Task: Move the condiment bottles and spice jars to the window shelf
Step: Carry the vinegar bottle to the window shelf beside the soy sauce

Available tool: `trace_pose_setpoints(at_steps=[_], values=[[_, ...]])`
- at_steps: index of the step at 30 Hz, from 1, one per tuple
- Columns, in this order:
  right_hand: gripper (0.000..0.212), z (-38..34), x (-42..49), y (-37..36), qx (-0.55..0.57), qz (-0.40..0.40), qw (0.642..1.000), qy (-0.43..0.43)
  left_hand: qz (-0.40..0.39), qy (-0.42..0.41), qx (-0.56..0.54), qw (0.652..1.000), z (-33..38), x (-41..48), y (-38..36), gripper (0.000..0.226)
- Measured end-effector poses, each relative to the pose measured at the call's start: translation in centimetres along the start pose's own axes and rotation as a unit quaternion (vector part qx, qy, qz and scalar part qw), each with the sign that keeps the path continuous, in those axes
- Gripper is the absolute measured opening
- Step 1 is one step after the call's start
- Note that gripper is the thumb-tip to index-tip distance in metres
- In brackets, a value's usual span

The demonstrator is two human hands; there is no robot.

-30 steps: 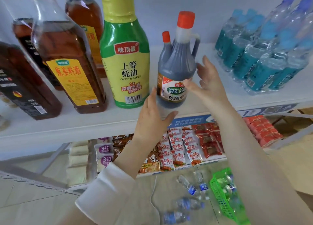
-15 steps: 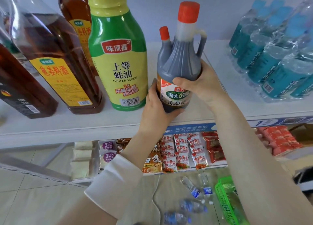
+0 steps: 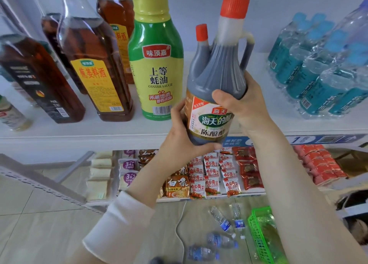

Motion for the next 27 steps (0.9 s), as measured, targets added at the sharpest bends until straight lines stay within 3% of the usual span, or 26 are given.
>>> trace_pose_setpoints(at_steps=[5,14,20,27], values=[[0.076,-2.2,-3.2,-3.2,0.003,-0.047,0.999,0.014,-0.016,0.018,-0.054,0.998,0.4,-4.4,2.5,0.106],[0.077,-4.7,-8.4,-14.5,0.055,-0.148,0.987,-0.003,0.095,0.057,-0.086,0.99,-0.3,-13.9,10.5,0.09],[0.07,-6.3,-14.4,-27.0,0.121,-0.239,0.963,-0.029,0.176,0.102,-0.111,0.973,-2.6,-23.6,19.8,0.104],[0.09,-8.6,-23.8,-45.6,0.14,-0.357,0.92,-0.086,0.276,0.162,-0.131,0.938,-6.4,-38.2,32.5,0.086]])
Point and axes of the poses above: each hand's wrist, its own x-axis towards the middle knuckle, its own y-axis out of the back of the hand, z = x × y, the point moved 5 cm from there along x, towards the middle knuckle, and after that the axes turned 3 degrees about y, right-handed, at the moved point
